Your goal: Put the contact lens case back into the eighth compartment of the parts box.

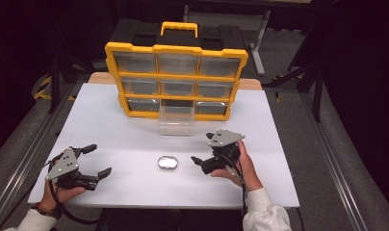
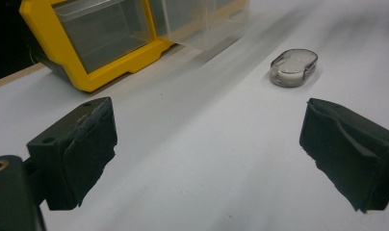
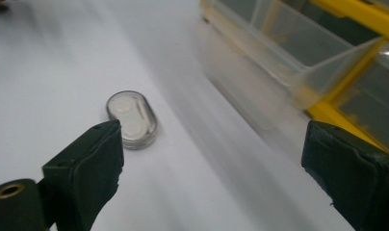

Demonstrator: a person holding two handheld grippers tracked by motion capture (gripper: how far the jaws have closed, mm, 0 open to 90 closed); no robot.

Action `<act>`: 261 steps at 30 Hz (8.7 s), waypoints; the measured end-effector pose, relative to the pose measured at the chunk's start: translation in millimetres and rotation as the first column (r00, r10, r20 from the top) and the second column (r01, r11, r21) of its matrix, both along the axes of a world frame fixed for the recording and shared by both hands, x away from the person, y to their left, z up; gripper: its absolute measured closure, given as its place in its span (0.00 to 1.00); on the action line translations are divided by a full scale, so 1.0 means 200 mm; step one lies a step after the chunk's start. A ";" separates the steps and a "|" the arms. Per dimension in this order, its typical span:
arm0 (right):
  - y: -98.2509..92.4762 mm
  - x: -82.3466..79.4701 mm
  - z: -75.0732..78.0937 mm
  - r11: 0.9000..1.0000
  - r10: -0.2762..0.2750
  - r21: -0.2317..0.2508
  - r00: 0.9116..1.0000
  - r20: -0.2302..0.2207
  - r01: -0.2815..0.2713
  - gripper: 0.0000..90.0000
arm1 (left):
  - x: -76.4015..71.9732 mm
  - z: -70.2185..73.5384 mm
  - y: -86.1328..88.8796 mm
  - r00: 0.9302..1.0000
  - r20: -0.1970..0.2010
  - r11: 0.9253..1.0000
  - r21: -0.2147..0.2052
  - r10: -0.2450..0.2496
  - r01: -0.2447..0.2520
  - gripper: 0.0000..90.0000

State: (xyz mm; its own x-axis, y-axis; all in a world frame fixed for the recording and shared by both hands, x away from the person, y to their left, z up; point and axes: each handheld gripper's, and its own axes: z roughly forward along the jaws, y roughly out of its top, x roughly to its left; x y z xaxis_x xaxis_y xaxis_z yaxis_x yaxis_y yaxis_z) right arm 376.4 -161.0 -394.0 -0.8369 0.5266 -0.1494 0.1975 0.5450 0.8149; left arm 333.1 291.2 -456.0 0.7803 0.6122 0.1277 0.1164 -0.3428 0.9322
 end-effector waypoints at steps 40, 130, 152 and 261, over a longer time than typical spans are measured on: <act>0.48 0.16 -0.31 0.955 0.223 -0.140 0.946 -0.237 -0.260 0.44 | 0.01 -0.03 0.00 0.999 -0.042 1.000 0.019 -0.019 0.020 0.07; 0.08 0.13 0.14 0.988 -0.036 0.157 0.980 0.197 0.004 0.55 | 0.01 -0.03 -0.01 0.998 -0.053 0.999 0.028 -0.034 0.035 0.08; 0.13 0.30 0.22 0.993 -0.051 0.117 0.981 0.186 0.030 0.55 | 0.02 -0.03 -0.01 0.997 -0.062 0.999 0.029 -0.042 0.044 0.08; 0.20 0.36 0.16 0.982 -0.174 0.098 0.968 0.182 0.158 0.24 | 0.02 -0.04 -0.01 0.996 -0.077 0.998 0.030 -0.051 0.053 0.09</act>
